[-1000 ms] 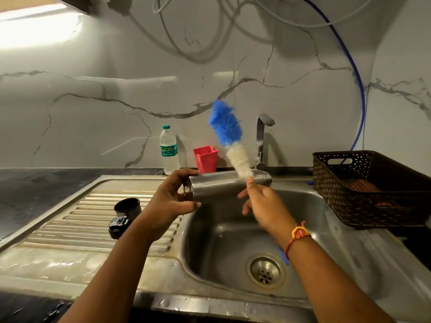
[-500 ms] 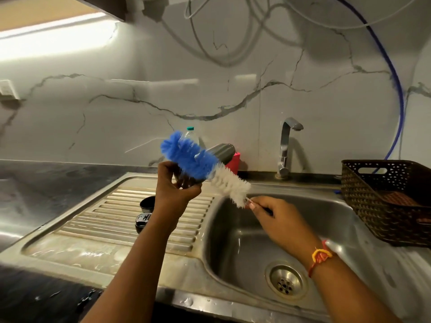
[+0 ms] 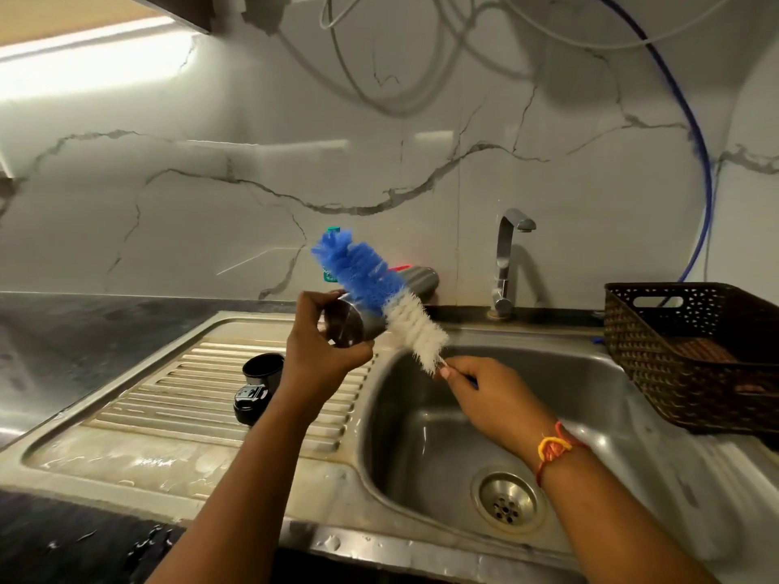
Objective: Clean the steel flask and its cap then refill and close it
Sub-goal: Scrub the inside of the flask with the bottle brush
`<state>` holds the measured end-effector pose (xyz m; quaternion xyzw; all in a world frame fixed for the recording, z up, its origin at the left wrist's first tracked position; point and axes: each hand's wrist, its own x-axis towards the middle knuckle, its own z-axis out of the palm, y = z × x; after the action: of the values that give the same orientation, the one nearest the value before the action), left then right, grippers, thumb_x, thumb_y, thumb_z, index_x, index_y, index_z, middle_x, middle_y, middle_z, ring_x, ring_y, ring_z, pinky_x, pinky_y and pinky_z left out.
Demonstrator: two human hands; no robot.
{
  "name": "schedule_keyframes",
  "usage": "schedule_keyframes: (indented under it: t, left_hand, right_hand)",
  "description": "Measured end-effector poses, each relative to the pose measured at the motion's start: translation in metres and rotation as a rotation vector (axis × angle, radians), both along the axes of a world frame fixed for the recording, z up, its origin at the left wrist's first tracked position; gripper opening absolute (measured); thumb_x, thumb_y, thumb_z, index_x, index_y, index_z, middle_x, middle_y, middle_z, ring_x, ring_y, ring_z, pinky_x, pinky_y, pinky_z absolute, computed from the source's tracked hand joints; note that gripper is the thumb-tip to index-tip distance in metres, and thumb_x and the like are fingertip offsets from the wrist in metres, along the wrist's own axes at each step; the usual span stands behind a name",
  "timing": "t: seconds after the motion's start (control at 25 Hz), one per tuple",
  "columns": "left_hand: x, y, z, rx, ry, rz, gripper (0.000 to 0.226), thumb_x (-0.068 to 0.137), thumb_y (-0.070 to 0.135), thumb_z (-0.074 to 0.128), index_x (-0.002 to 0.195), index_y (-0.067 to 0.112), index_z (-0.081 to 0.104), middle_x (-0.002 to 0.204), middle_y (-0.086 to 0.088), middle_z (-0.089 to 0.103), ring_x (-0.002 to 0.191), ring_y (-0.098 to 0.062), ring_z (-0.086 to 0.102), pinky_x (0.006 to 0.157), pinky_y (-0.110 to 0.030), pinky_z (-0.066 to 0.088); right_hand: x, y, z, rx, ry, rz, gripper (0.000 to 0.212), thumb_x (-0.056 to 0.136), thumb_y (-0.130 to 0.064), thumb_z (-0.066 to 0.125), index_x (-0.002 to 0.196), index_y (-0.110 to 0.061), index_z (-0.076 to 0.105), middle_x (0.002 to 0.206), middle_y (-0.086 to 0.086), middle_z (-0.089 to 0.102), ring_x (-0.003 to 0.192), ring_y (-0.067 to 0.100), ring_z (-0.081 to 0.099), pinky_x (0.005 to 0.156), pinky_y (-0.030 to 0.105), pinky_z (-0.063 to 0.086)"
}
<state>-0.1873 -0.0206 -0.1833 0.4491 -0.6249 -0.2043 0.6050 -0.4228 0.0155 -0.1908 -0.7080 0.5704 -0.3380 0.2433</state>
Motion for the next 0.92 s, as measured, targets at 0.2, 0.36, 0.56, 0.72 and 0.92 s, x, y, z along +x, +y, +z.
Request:
schedule_keyframes:
  t: [0.2,0.36,0.56,0.72,0.92]
  left_hand:
    - [0.010,-0.002,0.004,-0.031,0.243,0.032,0.068,0.073,-0.009,0.082,0.115,0.033,0.048,0.126,0.000,0.057,0.107,-0.026,0.068,0.073,-0.021,0.059]
    - [0.016,0.000,0.004,-0.037,0.174,0.051,0.071,0.072,-0.008,0.083,0.117,0.032,0.046,0.128,0.000,0.056,0.110,-0.026,0.066,0.073,-0.019,0.058]
    - [-0.004,0.004,0.002,0.006,0.017,-0.154,0.075,0.069,-0.008,0.085,0.119,0.034,0.050,0.124,0.011,0.057,0.111,-0.024,0.067,0.082,-0.033,0.063]
    - [-0.002,0.003,0.003,-0.022,0.025,-0.084,0.074,0.068,-0.007,0.086,0.121,0.029,0.049,0.123,0.014,0.058,0.111,-0.020,0.066,0.085,-0.036,0.062]
    - [-0.004,0.006,0.004,0.006,-0.049,-0.153,0.074,0.068,-0.005,0.086,0.121,0.031,0.050,0.119,0.017,0.059,0.110,-0.020,0.067,0.083,-0.034,0.062]
  right_hand:
    - [-0.020,0.000,0.004,0.027,-0.038,-0.052,0.020,0.101,-0.035,0.048,0.104,-0.038,0.068,0.095,0.002,0.071,0.090,0.020,0.065,0.084,0.040,0.052]
    - [-0.024,0.002,0.010,-0.069,-0.137,-0.102,0.018,0.101,-0.036,0.049,0.099,-0.036,0.067,0.087,0.008,0.070,0.082,0.025,0.065,0.076,0.041,0.054]
    - [-0.015,0.000,0.008,-0.037,-0.084,-0.077,0.021,0.101,-0.037,0.048,0.109,-0.035,0.067,0.085,-0.002,0.066,0.080,0.015,0.062,0.076,0.036,0.053]
    - [-0.024,-0.002,0.004,0.025,0.020,-0.074,0.023,0.101,-0.037,0.048,0.102,-0.032,0.070,0.075,-0.007,0.061,0.070,0.009,0.056,0.062,0.028,0.044]
    - [-0.019,-0.004,0.006,0.043,-0.039,-0.072,0.024,0.101,-0.036,0.047,0.104,-0.030,0.070,0.092,-0.006,0.064,0.085,0.010,0.058,0.074,0.030,0.046]
